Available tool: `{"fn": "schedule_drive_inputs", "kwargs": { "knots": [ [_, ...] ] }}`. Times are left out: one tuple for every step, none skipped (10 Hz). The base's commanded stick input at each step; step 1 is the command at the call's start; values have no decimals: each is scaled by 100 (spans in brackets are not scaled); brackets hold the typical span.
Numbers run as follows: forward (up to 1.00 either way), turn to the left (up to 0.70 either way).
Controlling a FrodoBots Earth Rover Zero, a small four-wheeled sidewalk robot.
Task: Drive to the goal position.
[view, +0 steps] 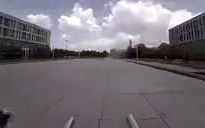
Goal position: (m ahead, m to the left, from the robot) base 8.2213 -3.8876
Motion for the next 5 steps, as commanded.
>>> {"fn": "schedule_drive_inputs", "kwargs": {
  "knots": [
    [70,0],
    [70,0],
    [70,0],
    [70,0],
    [70,0]
  ]
}}
